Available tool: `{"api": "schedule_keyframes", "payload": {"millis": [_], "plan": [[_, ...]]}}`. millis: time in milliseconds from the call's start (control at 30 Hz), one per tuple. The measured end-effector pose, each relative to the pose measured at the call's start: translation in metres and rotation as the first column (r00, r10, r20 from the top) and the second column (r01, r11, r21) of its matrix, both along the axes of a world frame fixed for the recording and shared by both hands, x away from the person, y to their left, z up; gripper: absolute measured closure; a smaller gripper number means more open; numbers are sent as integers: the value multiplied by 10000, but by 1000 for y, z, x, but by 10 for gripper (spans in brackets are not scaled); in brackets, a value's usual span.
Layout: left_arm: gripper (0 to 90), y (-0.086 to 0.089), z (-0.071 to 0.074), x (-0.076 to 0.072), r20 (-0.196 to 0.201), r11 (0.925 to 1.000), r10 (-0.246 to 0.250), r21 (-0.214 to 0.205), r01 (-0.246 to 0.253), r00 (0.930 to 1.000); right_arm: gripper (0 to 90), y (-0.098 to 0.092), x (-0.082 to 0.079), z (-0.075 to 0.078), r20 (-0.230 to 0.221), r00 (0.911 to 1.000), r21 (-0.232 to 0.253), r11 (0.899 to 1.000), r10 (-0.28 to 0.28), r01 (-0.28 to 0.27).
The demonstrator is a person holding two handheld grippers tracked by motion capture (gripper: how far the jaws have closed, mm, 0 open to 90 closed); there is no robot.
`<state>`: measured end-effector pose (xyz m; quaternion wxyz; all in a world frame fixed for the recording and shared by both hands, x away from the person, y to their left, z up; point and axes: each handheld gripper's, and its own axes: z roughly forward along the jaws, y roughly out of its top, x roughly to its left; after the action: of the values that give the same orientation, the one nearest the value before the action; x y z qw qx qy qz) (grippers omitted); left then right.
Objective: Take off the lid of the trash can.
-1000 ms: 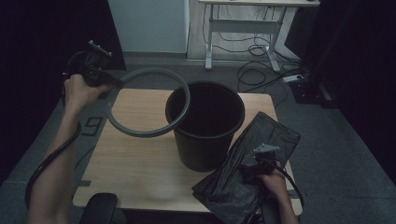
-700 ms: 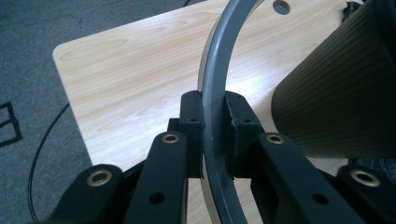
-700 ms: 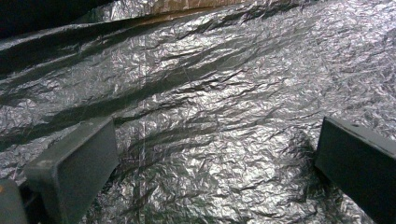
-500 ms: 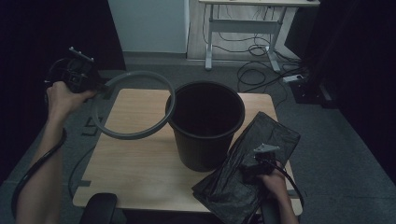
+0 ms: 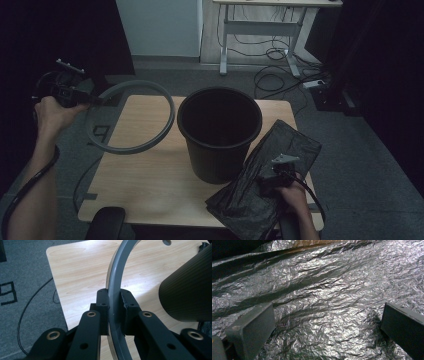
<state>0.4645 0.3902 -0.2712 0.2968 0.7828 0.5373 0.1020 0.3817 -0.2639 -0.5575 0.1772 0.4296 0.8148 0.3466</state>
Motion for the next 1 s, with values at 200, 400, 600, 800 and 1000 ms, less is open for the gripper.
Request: {"api": "schedule_keyframes", "payload": {"millis": [200,400,600,800,1000], "plan": [[786,1,-16,1,-98,9999,-44,-140,42,9999,0,0,0,0,-3,10000,1,10000,-1,1],[786,-2,-36,4,-236,9995,-159,-270,152,9996,0,0,0,0,-1,10000,0,10000,1,-1],[786,-6,-55,6,-380,9993,-238,-286,227,9990,0,0,0,0,-11,10000,-11,10000,5,-5],[786,-10,-71,7,-472,9995,-264,-177,256,9985,0,0,0,0,-11,10000,-12,10000,5,-5],[786,-13,-87,6,-418,9995,-291,-85,288,9987,0,0,0,0,-18,10000,-8,10000,-1,1]]}}
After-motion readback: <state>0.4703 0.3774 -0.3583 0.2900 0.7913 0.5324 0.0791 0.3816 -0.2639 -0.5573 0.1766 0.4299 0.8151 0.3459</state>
